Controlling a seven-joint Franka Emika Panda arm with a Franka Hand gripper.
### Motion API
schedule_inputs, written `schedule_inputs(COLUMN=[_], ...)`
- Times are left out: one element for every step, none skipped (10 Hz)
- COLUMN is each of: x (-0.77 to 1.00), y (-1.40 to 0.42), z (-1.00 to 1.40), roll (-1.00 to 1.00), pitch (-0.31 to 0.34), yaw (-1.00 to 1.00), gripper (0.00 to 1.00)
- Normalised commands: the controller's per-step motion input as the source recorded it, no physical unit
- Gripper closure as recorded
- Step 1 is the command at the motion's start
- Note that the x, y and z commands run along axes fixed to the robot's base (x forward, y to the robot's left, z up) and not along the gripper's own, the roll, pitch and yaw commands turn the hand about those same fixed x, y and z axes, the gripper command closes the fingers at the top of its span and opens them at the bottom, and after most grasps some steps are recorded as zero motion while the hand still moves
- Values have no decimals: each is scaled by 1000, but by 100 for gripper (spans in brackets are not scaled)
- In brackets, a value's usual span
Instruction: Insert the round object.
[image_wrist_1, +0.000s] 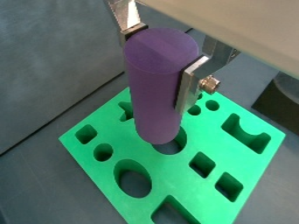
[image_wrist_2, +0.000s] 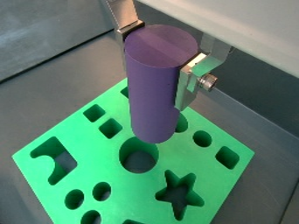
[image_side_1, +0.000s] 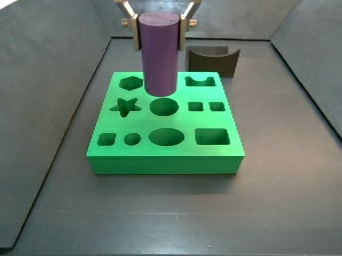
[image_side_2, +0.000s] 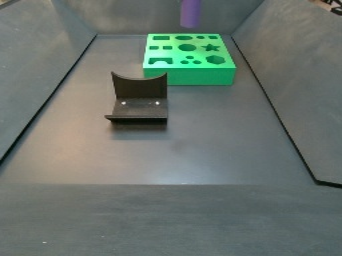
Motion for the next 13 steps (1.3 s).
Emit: schedule_inputs(x=[237, 126, 114, 0, -23, 0, 9, 0, -66, 0, 0, 0, -31], y=[-40, 43, 154, 146, 131, 37, 0, 26, 0, 0, 0, 0, -74], z=[-729, -509, -400, -351, -249, -266, -386, -489, -563, -837, -649, -280, 0], roll=[166, 406, 531, 351, -51, -183, -300, -354, -411, -277, -103, -297, 69], pitch=[-74, -89, -94, -146, -49, -9, 0, 0, 0, 0, 0, -6, -60], yaw=[0, 0, 9, 0, -6, 0, 0, 0, 0, 0, 0, 0, 37], gripper=[100, 100, 100, 100, 100, 100, 100, 100, 100, 100, 100, 100, 100])
